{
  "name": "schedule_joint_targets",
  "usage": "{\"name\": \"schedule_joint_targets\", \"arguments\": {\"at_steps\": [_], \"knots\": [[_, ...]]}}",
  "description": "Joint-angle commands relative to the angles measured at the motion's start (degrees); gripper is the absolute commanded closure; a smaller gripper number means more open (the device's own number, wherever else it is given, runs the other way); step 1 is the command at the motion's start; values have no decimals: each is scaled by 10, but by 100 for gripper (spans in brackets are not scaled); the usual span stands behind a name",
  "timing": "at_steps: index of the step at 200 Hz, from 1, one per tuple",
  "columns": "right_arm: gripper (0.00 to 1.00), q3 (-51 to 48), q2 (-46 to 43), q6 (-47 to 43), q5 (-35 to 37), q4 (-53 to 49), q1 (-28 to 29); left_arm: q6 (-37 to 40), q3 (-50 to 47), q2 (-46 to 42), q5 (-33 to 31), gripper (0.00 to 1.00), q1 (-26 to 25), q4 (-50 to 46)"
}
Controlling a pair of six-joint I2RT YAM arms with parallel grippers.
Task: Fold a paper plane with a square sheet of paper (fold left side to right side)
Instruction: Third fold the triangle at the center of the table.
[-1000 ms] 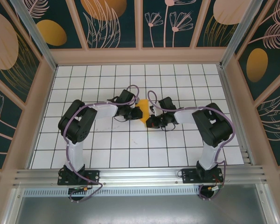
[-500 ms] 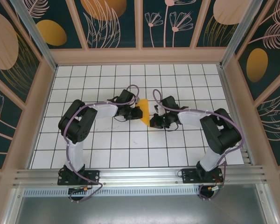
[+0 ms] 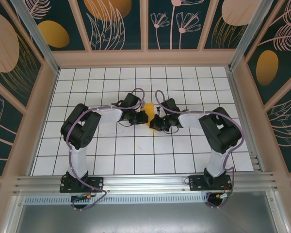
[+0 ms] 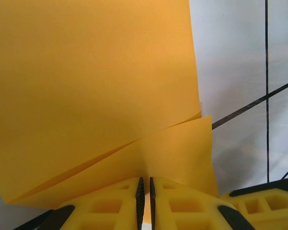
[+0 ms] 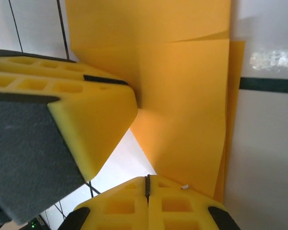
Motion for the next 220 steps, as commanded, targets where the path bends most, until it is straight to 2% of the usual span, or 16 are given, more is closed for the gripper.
{"name": "schedule_joint_targets", "arguments": {"at_steps": [1, 42, 90, 198, 220], "knots": [[100, 21, 17, 13, 2, 15, 3, 1, -4, 27, -35, 83, 5, -13], [100, 33, 30, 16, 6, 18, 2, 2, -4, 26, -38, 83, 5, -16], [100, 24, 30, 0, 36, -46, 2, 7, -3, 25, -44, 83, 4, -24], [100, -135, -53, -11, 50, -93, -14, 13, -1, 23, -55, 84, 5, -30], [100, -150, -68, -15, 46, -88, -43, 14, 0, 18, -53, 83, 4, -29]]}}
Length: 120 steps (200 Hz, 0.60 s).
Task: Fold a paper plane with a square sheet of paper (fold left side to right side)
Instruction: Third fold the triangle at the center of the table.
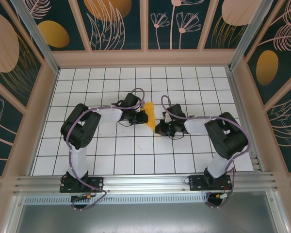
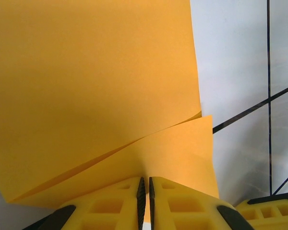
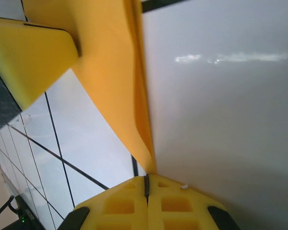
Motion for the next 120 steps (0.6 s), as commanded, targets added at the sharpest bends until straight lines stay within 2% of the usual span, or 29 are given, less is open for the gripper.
{"name": "schedule_joint_targets", "arguments": {"at_steps": [1, 28, 62, 72, 89, 101, 120], "knots": [[100, -46, -2, -16, 35, -107, -22, 13, 0, 18, -45, 83, 4, -30], [100, -39, -27, -39, 21, -93, -25, 11, 6, 5, -24, 77, 4, -28], [100, -26, -90, -87, 59, -85, -32, 8, 36, -42, 3, 69, 5, -44], [93, -25, -109, -105, 70, -77, -35, 10, 46, -62, 3, 66, 5, -53], [75, -19, -133, -137, 93, -64, -39, 10, 55, -96, 0, 59, 9, -66], [63, -10, -139, -160, 89, -48, -41, 8, 49, -119, -7, 54, 14, -68], [51, 6, -131, -190, 73, -21, -41, -5, 18, -145, -30, 46, 29, -64]]}}
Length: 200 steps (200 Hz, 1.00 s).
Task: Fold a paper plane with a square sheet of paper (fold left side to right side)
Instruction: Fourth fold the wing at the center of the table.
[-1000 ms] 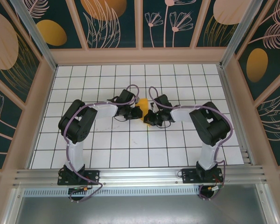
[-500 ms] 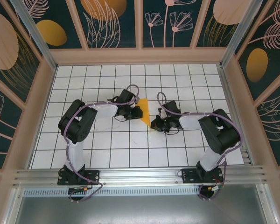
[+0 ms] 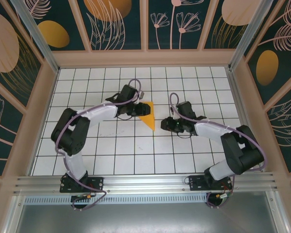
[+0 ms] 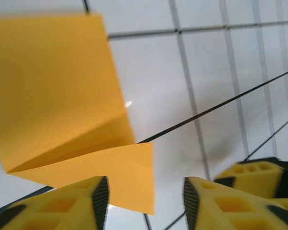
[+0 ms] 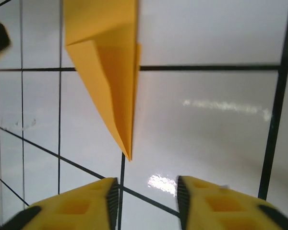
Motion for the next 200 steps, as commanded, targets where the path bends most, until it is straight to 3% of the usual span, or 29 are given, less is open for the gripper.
{"name": "schedule_joint_targets", "arguments": {"at_steps": [1, 28, 90, 145, 200], "knots": [[51, 23, -1, -66, 5, 34, -4, -9, -16, -45, -28, 46, 21, -13], [42, 57, 46, -90, -21, 62, -4, -38, -70, -50, -19, 44, 48, 21], [44, 166, 188, -111, -11, 53, -4, -60, -87, -13, -6, 41, 50, 58], [50, 188, 232, -122, 0, 34, -5, -65, -78, 11, 2, 39, 50, 61], [70, 205, 254, -125, 15, 11, -4, -83, -70, 37, 29, 39, 50, 78]]}}
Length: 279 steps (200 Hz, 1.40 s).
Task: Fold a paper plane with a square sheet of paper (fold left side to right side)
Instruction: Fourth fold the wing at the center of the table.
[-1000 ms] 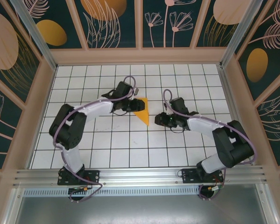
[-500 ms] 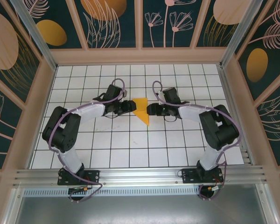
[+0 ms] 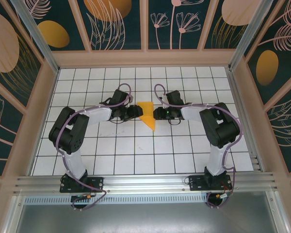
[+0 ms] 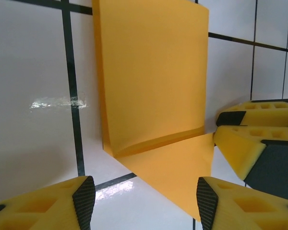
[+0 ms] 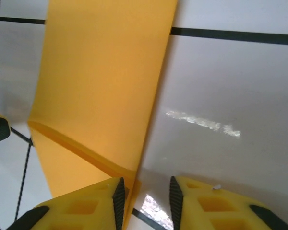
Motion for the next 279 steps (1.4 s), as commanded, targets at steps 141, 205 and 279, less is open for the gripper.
{"name": "schedule_joint_targets", "arguments": {"at_steps": [141, 205, 279], "knots": [[67, -15, -57, -2, -5, 3, -19, -21, 13, -7, -7, 41, -2, 4], [55, -29, -69, 2, -119, 36, -19, -22, 10, -16, -26, 38, -2, -2], [67, -6, -16, -2, -117, 22, -2, -22, 7, -16, -25, 37, -2, 0]]}}
